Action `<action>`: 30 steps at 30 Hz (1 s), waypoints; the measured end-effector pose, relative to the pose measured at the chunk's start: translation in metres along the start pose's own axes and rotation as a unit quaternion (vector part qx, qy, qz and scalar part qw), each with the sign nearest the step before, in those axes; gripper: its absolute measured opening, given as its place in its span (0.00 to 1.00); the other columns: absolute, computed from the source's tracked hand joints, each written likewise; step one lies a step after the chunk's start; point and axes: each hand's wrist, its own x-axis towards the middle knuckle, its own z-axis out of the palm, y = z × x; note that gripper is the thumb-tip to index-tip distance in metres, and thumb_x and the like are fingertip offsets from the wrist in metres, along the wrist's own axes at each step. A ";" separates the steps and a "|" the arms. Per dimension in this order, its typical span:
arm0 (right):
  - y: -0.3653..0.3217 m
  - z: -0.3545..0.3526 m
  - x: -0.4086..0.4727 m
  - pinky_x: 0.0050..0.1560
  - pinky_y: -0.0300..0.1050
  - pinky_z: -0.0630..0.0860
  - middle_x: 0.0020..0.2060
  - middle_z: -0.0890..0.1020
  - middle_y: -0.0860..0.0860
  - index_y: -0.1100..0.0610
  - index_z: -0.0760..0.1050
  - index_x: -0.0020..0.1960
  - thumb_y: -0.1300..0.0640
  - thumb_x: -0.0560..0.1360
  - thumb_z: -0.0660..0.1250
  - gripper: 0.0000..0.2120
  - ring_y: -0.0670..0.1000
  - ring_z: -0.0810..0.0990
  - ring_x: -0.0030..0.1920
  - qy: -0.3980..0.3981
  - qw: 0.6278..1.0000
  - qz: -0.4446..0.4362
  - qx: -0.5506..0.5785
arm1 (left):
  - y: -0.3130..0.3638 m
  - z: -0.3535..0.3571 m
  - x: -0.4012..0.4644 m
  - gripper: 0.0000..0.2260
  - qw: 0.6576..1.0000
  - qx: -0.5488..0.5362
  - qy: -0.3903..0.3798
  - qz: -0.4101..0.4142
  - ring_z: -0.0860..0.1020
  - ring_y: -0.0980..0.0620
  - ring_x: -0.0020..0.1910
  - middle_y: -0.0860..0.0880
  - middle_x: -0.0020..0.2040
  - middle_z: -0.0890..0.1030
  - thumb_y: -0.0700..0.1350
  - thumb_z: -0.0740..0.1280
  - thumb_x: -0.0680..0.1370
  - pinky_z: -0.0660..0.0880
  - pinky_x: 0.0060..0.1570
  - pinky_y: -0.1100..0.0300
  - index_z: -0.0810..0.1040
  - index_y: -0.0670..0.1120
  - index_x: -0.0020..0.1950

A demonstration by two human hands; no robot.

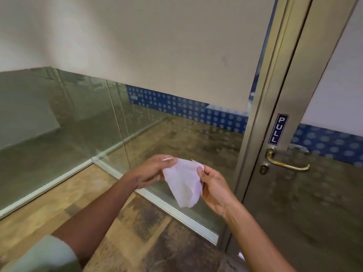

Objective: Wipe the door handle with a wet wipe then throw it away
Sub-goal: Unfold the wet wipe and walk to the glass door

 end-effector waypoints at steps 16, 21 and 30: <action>-0.037 -0.072 -0.028 0.52 0.63 0.81 0.46 0.85 0.65 0.62 0.82 0.47 0.56 0.81 0.64 0.12 0.62 0.86 0.47 0.294 0.945 -0.073 0.122 | -0.035 0.084 0.095 0.10 0.961 -0.269 -0.050 -0.038 0.83 0.54 0.37 0.44 0.42 0.81 0.38 0.69 0.76 0.83 0.36 0.61 0.76 0.40 0.56; -0.048 -0.120 -0.052 0.50 0.58 0.82 0.47 0.87 0.59 0.60 0.83 0.52 0.58 0.83 0.60 0.13 0.60 0.87 0.49 0.370 0.924 -0.092 0.033 | -0.040 0.115 0.121 0.12 0.978 -0.199 -0.057 0.008 0.85 0.52 0.40 0.44 0.43 0.84 0.36 0.73 0.71 0.83 0.37 0.60 0.79 0.42 0.54; -0.060 -0.193 -0.081 0.43 0.47 0.78 0.42 0.86 0.53 0.54 0.77 0.54 0.58 0.77 0.70 0.06 0.50 0.83 0.39 0.482 0.862 -0.127 -0.088 | -0.031 0.178 0.149 0.18 0.976 0.191 -0.060 0.086 0.83 0.55 0.55 0.51 0.56 0.85 0.38 0.79 0.69 0.80 0.57 0.61 0.84 0.48 0.58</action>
